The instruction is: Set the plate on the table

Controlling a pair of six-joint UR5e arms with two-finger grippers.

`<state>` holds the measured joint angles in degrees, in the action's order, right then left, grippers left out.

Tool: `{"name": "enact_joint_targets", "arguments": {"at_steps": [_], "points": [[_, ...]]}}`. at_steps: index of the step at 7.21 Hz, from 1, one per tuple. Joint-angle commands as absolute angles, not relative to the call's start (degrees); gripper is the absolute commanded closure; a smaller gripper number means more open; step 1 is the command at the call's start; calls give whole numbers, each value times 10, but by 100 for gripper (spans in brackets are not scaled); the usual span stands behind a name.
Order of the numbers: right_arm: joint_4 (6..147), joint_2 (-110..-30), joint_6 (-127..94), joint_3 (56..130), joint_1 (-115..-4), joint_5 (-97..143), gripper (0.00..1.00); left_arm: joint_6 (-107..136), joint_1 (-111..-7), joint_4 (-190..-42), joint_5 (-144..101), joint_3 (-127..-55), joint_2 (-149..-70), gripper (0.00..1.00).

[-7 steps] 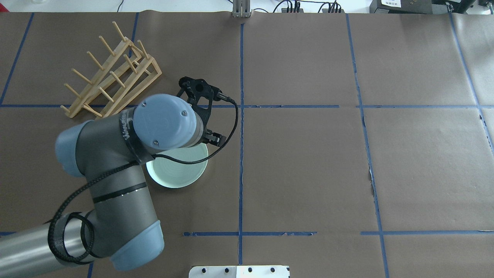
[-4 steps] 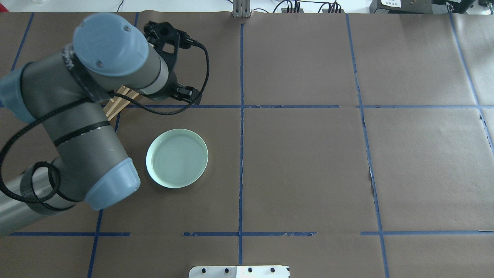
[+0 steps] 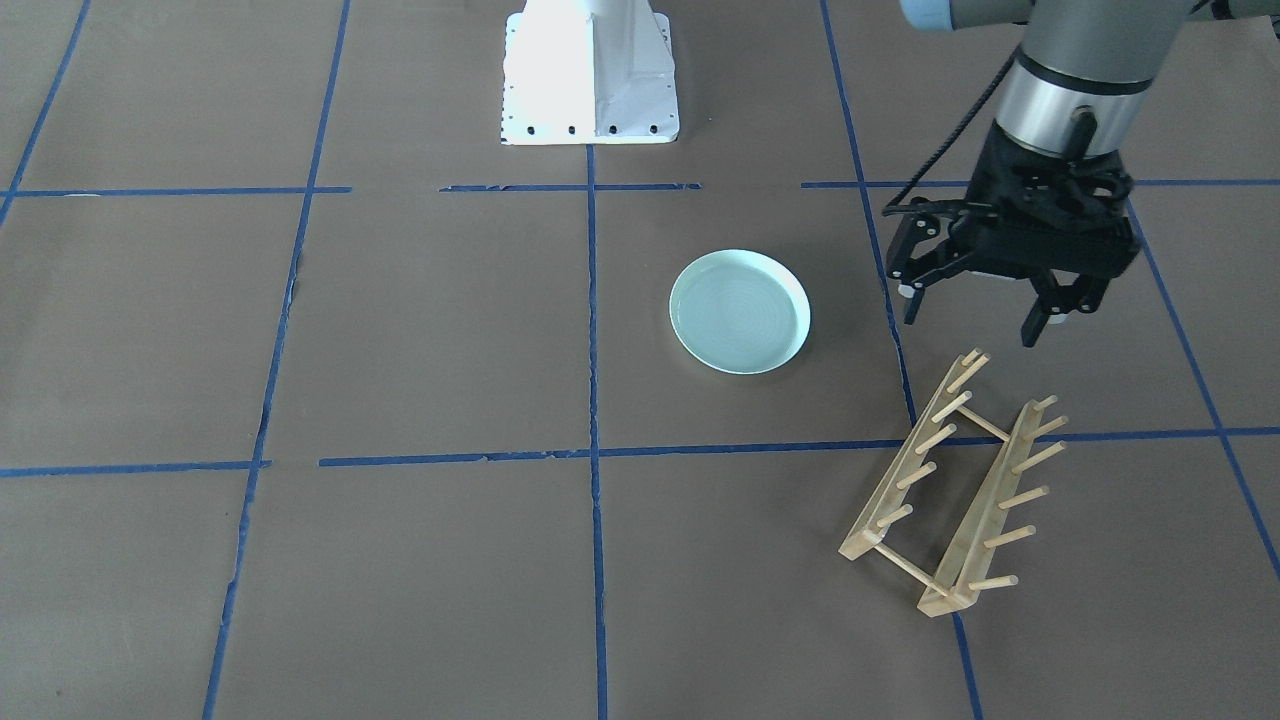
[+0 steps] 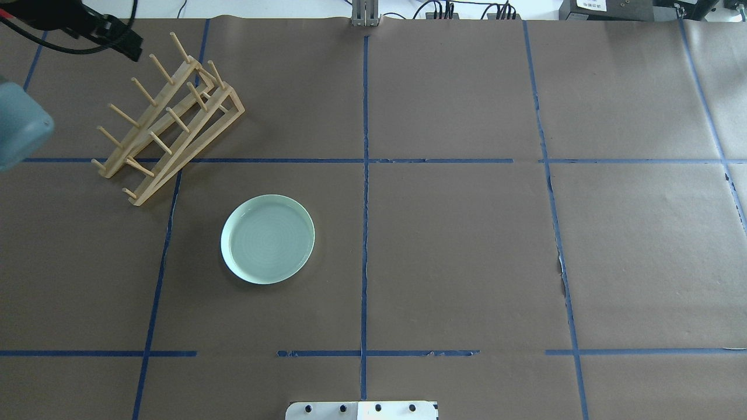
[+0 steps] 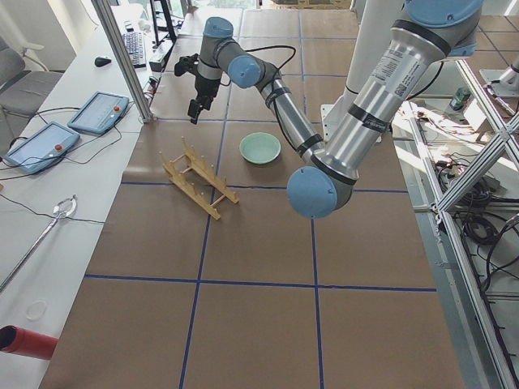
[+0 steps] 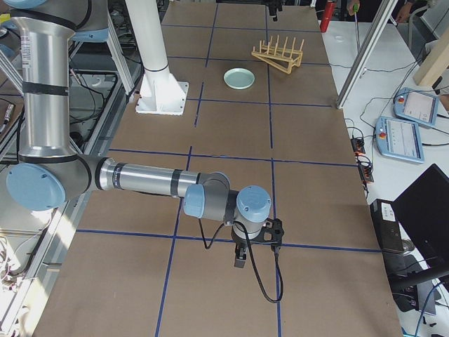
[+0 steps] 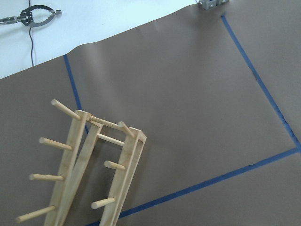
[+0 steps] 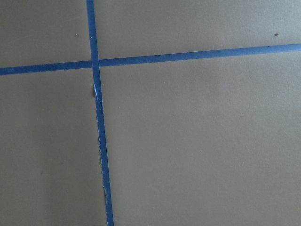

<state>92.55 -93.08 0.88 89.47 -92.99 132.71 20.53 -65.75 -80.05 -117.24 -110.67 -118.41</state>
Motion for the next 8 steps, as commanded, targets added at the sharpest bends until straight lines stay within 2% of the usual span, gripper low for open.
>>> {"name": "enact_joint_targets", "arguments": {"at_steps": [1,4,6,8], "points": [[925,-931,9,895,-930,1327,0,31,-784,-800,-1242,-1061,-1100,0],[925,-931,9,895,-930,1327,0,-113,-909,-806,-1283,-967,-990,0],[925,-931,9,895,-930,1327,0,-114,-914,-880,-1332,-945,-911,0],[925,-931,9,895,-930,1327,0,-109,-913,-938,-1331,-886,-897,0]]}}
